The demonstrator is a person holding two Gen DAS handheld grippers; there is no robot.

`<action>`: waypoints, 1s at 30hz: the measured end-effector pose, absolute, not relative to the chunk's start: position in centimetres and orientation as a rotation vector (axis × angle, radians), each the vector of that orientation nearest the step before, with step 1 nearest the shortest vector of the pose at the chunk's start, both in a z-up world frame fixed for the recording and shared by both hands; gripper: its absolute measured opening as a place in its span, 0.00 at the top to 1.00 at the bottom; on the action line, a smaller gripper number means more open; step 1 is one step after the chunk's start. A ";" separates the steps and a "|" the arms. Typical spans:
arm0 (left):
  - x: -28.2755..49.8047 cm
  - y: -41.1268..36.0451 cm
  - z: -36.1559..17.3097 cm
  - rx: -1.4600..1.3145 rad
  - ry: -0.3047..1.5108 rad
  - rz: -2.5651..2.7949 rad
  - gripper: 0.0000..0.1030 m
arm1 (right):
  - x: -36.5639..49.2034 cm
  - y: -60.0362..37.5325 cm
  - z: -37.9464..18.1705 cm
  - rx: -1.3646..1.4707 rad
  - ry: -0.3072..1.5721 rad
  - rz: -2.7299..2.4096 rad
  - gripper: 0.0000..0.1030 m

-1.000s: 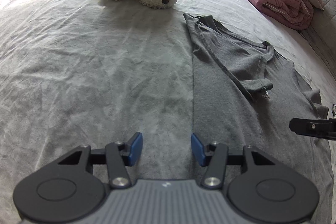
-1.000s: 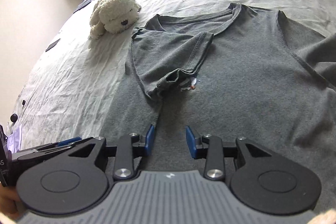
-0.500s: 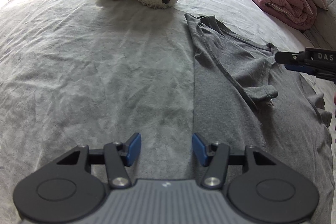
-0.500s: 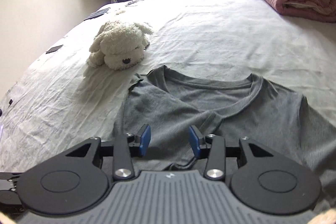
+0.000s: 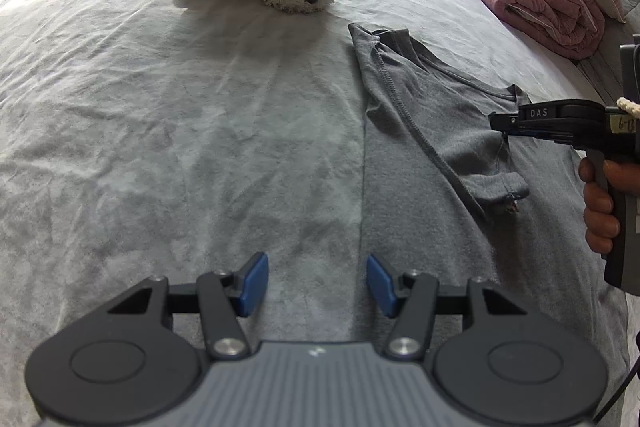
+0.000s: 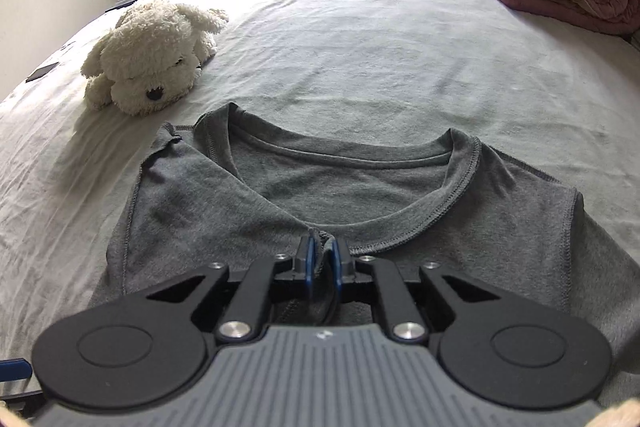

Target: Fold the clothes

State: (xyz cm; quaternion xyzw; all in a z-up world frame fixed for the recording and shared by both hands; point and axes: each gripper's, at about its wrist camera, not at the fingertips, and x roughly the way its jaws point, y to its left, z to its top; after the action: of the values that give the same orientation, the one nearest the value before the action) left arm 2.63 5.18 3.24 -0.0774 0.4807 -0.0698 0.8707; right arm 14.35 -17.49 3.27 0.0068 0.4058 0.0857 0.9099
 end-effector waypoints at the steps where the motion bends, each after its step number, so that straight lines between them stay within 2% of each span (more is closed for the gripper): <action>1: 2.6 5.1 3.2 -0.152 1.003 -0.145 0.46 | 14.0 -17.2 3.6 -0.007 0.820 0.176 0.91; 8: 2.5 4.5 3.0 -0.101 0.995 -0.142 0.45 | 13.0 -16.2 6.8 -0.052 0.700 0.202 0.91; 16: 2.3 4.1 2.7 -0.058 0.993 -0.144 0.45 | 14.0 -15.4 7.5 -0.059 0.693 0.173 0.91; 20: 2.2 3.7 2.5 -0.024 0.991 -0.141 0.44 | 12.2 -15.8 8.2 -0.001 0.621 0.183 0.92; 27: 2.0 3.0 2.3 0.046 0.976 -0.121 0.42 | 14.5 -16.4 4.0 -0.019 0.793 0.074 0.92; 30: 2.0 3.0 2.3 0.055 0.974 -0.115 0.40 | 14.8 -15.7 3.3 -0.063 0.790 0.065 0.92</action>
State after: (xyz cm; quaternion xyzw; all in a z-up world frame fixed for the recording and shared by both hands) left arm 2.03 2.96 2.29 0.0265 0.4678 -0.0553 0.8817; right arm 14.80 -15.72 3.31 -0.0308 0.3849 0.0316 0.9219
